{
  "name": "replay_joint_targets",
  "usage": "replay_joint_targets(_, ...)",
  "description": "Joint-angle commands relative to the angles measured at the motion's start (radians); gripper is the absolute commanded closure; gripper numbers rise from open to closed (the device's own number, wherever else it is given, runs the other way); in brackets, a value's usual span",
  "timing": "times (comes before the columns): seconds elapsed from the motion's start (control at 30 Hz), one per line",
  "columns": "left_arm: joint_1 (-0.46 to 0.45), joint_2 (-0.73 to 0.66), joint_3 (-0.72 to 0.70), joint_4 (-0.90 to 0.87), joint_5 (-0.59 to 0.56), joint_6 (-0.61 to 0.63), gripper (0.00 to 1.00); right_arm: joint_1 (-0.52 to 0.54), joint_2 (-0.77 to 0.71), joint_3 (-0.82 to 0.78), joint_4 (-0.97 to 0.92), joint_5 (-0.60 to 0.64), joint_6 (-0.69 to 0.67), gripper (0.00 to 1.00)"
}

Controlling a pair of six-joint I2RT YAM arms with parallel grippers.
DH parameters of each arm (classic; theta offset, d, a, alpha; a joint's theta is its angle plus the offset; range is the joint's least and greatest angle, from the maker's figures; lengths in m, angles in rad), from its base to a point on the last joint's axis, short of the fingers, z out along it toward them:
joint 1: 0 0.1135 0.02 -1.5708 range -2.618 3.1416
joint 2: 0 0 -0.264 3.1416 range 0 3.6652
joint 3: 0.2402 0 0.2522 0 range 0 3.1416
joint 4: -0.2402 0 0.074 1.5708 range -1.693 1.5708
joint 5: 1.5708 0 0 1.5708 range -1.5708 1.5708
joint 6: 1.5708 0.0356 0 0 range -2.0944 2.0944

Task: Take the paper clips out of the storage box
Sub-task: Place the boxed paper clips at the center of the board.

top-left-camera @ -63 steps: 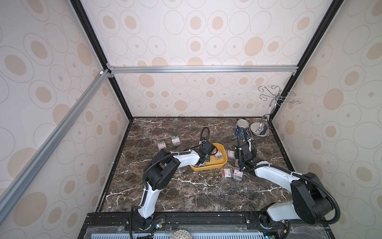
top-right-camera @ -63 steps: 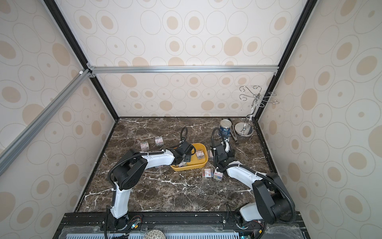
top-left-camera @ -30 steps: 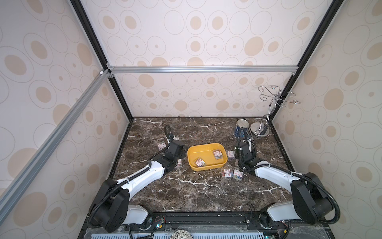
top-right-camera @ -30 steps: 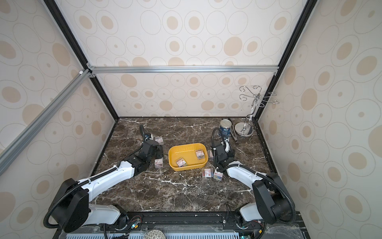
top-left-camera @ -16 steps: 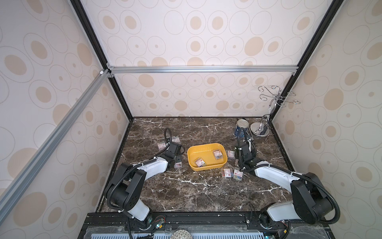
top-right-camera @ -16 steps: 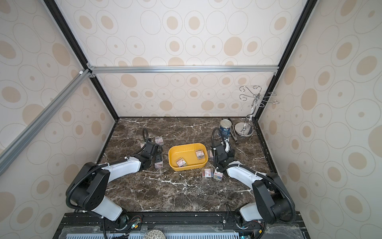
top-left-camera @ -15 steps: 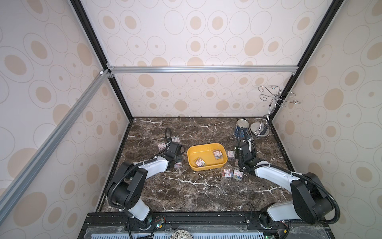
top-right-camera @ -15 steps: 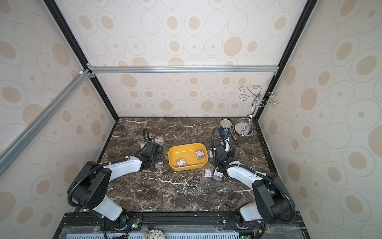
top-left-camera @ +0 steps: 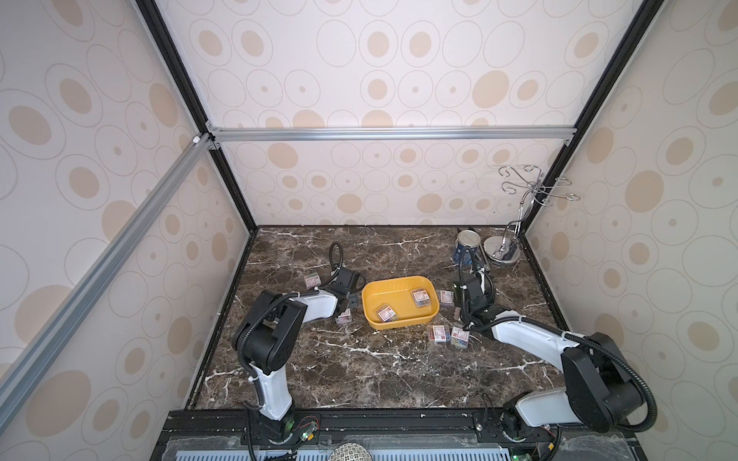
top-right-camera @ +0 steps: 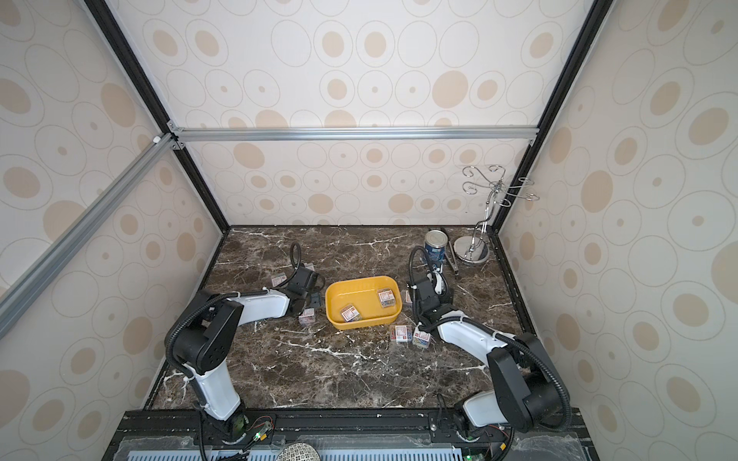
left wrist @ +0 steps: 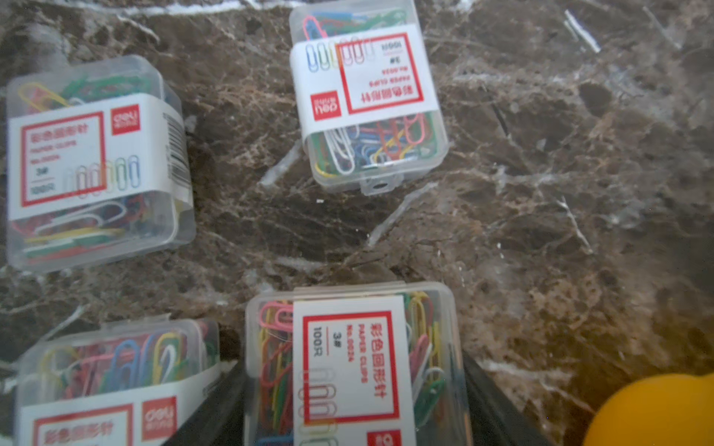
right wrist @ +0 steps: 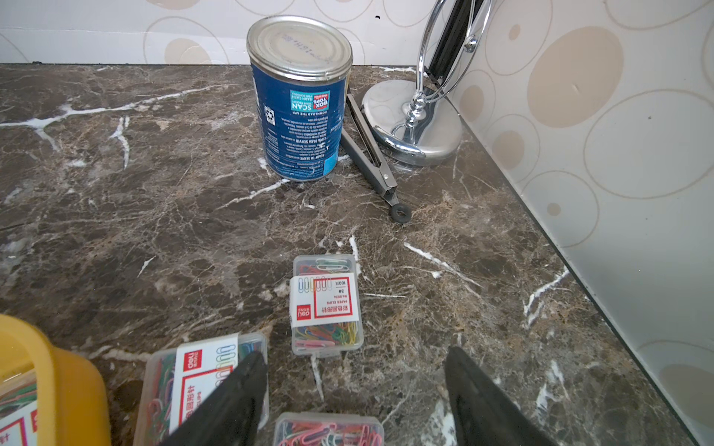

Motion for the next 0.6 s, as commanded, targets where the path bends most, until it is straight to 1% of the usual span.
replay_joint_targets(0.0,0.001,0.035,0.038,-0.032,-0.017,0.018,0.39,0.003,0.004,0.012,-0.006,0.009,-0.001,0.26)
replay_joint_targets(0.03,0.000,0.038,0.041,-0.033,-0.014,0.018,0.37,0.003,0.003,0.011,-0.005,0.008,-0.001,0.26)
replay_joint_targets(0.1,-0.001,0.033,0.043,-0.040,-0.014,0.013,0.27,0.002,-0.003,0.005,0.000,0.007,-0.003,0.26)
replay_joint_targets(0.2,-0.002,0.004,0.038,-0.046,-0.002,0.016,0.21,0.002,-0.002,0.005,0.002,0.006,-0.003,0.26)
replay_joint_targets(0.3,-0.005,-0.037,0.034,-0.053,0.004,0.024,0.16,0.003,0.008,0.014,-0.007,0.007,-0.002,0.26)
replay_joint_targets(0.47,-0.012,-0.123,0.017,-0.058,0.032,0.032,0.00,0.003,0.000,0.009,-0.002,0.007,-0.003,0.26)
replay_joint_targets(0.57,-0.022,-0.197,0.004,-0.061,0.044,0.044,0.00,0.003,-0.010,-0.002,0.007,0.007,-0.003,0.26)
